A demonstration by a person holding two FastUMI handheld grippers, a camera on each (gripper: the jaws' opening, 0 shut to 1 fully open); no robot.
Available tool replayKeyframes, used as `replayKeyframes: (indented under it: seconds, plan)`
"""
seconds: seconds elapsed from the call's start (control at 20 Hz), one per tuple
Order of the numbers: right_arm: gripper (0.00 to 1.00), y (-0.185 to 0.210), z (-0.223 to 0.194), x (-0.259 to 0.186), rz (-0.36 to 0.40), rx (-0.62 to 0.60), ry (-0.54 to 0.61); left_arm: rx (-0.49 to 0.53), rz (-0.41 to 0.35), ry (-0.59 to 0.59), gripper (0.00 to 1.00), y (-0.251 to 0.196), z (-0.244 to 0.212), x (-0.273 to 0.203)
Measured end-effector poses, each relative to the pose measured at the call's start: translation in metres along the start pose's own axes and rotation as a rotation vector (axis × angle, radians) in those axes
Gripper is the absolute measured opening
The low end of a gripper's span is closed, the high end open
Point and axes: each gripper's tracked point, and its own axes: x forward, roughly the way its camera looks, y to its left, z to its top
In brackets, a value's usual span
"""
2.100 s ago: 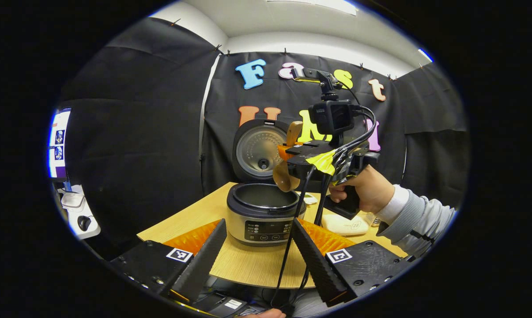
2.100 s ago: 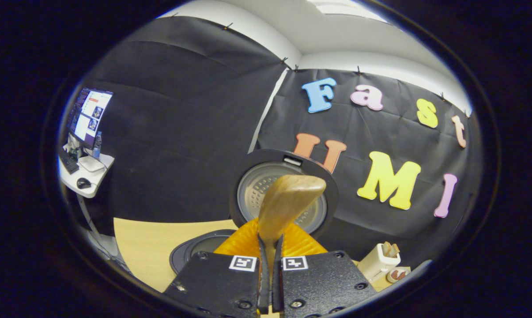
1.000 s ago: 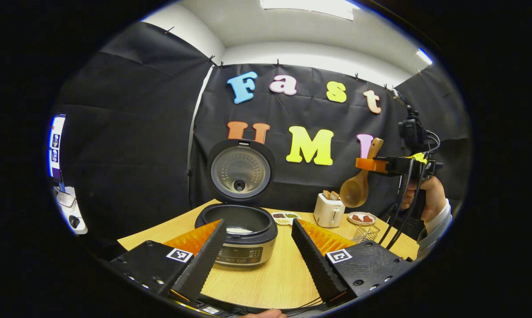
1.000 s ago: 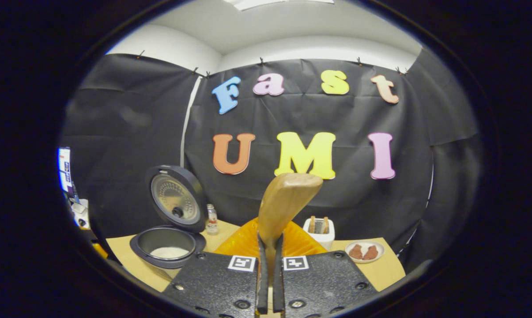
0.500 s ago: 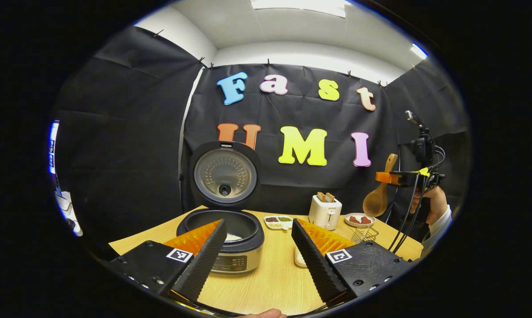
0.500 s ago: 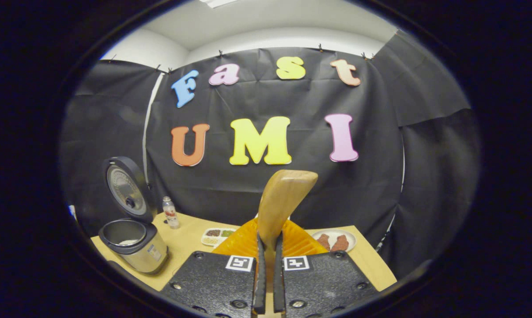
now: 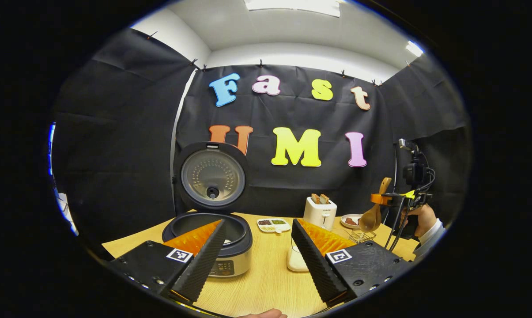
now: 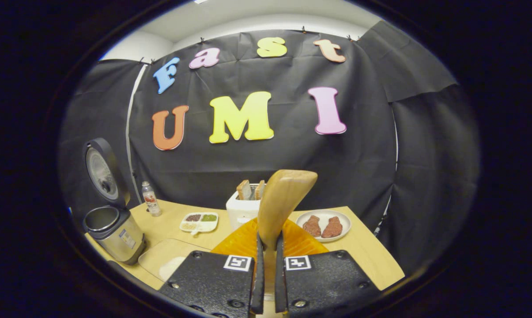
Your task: Close the left gripper, press the button to open the rice cooker; take a wooden spoon from the chopstick holder with the right hand, scoop a spoonful of rice and pour it into the rice cooker, then put the wooden spoon back into the chopstick holder.
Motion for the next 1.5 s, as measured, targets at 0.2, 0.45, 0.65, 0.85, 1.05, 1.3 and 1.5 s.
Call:
replayKeyframes:
  seconds: [0.2,0.45,0.65,0.85,1.05,1.3,1.5]
  plan:
    - [0.17,-0.012,-0.022,0.015,-0.011,0.033,0.038,0.014,0.008,-0.002,0.94,-0.002,0.006,0.001]
    - [0.51,-0.030,-0.015,0.018,-0.056,0.025,0.000,0.005,0.016,-0.008,0.95,0.000,0.016,0.004]
    - [0.92,-0.044,0.015,0.000,-0.127,-0.042,-0.084,0.024,0.033,-0.019,0.94,0.003,0.025,0.006]
    - [1.00,-0.052,0.032,-0.027,-0.142,-0.033,-0.113,0.048,0.061,-0.027,0.95,0.012,0.034,0.009]
    - [1.00,-0.053,0.040,-0.058,-0.166,-0.036,-0.106,0.028,0.075,0.001,0.94,0.024,0.037,0.025]
    - [1.00,-0.045,0.051,-0.112,-0.159,-0.006,-0.140,0.038,0.088,0.007,0.94,0.041,0.060,0.039]
    - [1.00,-0.028,0.046,-0.150,-0.127,-0.001,-0.149,0.038,0.092,-0.010,0.95,0.052,0.093,0.045]
